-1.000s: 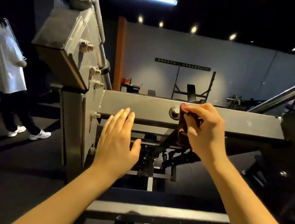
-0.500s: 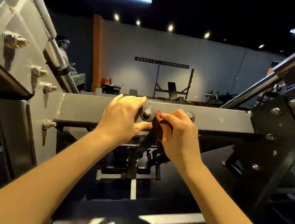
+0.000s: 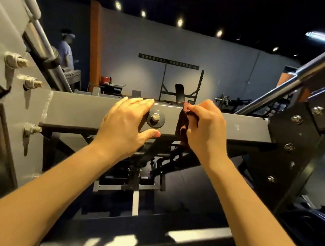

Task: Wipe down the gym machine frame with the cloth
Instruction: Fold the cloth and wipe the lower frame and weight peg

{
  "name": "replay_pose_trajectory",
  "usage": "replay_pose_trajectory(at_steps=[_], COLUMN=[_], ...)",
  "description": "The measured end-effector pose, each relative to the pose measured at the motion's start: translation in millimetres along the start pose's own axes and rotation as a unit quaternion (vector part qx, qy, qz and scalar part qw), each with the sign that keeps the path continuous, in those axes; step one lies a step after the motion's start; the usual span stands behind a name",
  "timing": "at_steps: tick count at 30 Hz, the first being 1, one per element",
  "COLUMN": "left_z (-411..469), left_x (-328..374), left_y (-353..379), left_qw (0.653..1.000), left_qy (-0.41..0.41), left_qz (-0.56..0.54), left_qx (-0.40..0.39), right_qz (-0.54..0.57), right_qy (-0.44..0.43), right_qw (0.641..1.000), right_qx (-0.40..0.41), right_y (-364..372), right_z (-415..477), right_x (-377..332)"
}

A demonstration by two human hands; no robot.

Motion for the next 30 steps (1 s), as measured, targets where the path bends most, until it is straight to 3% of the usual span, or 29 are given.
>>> replay_pose_trajectory(at_steps=[3,7,10,14,17,20,22,27,30], left_z=[0,-1,-1,-1,0,1,1,2,3], left_x=[1,0,-2,-1,-3,-5,-6,-6,-9], left_y=[-2,0,1,2,-1,-5,-7,-4,-4], left_qw=[1.000,1.000,1.000,1.000,0.999,0.998,0.998,0.997,0.997], left_qy=[0.000,0.010,0.010,0.006,0.005,0.013,0.011,0.003,-0.004], left_qz=[-0.002,-0.006,-0.014,-0.021,-0.037,-0.053,-0.057,-0.054,-0.048], left_qx=[0.001,0.002,0.004,-0.001,-0.013,-0.027,-0.038,-0.050,-0.054], right_qz=[-0.003,0.058,0.034,-0.017,0.022,0.107,0.120,0.151,0.160], right_qy=[0.054,-0.010,-0.059,0.019,0.021,-0.040,-0.023,0.148,0.164], right_qw=[0.998,0.998,0.997,0.999,0.998,0.993,0.991,0.964,0.962], right_qx=[0.031,-0.003,-0.028,0.019,0.047,-0.021,-0.055,0.162,0.147], right_y=[6,-1,-1,3,3,6,0,-35,-15], right_z=[7,-49,-29,13,-24,-86,-112,-68,-53], right_x=[0,-48,-32,6,-24,-50,-45,3,-17])
Point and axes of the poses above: each hand's wrist, its own z-axis towards the middle knuckle, its own y-axis out of the palm, x = y × z, the point moved 6 cm from there along z, towards the middle knuckle, and after that the axes turned 9 degrees about x, right-handed, at the moved point
